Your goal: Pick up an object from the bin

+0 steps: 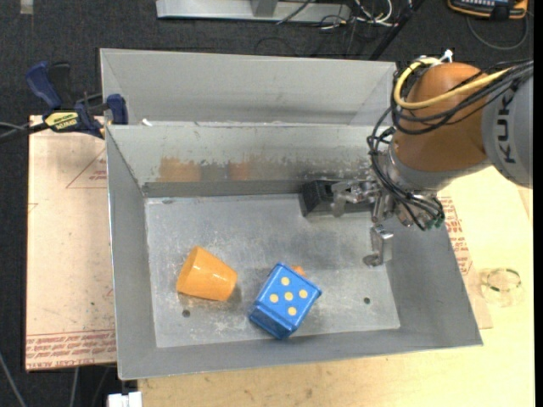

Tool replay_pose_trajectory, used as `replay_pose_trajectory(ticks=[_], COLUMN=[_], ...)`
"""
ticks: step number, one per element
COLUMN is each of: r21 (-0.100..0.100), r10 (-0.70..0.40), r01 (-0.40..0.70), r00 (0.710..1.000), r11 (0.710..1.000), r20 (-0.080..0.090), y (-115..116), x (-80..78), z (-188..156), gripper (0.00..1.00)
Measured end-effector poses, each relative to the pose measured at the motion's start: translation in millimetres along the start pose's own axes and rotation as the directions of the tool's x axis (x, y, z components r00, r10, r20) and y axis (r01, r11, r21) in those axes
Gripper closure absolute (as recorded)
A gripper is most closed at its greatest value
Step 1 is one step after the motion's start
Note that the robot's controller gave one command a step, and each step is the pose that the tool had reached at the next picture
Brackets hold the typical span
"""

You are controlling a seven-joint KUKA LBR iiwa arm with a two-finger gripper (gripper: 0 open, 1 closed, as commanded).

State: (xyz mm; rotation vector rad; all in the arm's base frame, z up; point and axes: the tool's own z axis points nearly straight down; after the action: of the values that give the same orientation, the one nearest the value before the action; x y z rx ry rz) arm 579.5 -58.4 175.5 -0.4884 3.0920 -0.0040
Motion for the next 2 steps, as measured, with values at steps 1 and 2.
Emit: replay_pose_trajectory(ticks=[1, 2], r21=[-0.010, -0.005], r10=[-0.135, 0.021], r01=[0.135, -0.021], r00=[0.991, 1.000], r11=[0.991, 1.000], r20=[-0.006, -0.006], y=[32.5, 57.0], x=[-4.7, 16.8], z=[18.8, 21.9], gripper=[0.00, 0.00])
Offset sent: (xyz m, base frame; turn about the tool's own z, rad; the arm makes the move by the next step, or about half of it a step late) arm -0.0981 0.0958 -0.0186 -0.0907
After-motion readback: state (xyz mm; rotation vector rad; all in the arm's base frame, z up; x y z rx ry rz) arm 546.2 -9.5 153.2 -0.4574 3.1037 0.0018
